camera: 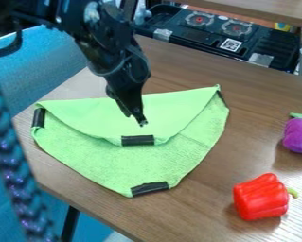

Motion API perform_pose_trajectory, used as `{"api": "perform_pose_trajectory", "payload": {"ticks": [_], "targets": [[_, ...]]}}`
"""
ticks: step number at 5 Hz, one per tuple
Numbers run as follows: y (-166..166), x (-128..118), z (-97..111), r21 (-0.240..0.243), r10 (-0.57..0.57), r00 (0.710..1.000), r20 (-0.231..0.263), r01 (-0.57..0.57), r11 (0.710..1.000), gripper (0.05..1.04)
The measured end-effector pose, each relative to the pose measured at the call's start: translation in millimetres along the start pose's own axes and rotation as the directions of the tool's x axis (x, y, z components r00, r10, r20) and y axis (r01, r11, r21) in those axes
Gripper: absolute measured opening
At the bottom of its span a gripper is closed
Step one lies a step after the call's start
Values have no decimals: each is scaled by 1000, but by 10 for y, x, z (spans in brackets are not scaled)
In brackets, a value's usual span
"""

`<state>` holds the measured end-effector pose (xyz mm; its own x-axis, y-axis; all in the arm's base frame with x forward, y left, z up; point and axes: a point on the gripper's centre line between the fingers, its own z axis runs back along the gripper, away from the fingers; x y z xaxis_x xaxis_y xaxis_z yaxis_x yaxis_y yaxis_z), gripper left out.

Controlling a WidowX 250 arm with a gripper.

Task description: Fold the cloth from top left to the center

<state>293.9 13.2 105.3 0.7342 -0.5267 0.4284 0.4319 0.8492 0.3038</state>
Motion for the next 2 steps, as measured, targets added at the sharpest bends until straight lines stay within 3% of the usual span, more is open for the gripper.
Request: {"api": "perform_pose_trajectory", "payload": {"ticks": [1, 2], "targets": [[-193, -18, 35, -69, -7, 999, -44, 3, 998, 71], [-306, -62, 53, -82, -38, 993, -108, 29, 996, 219]]}}
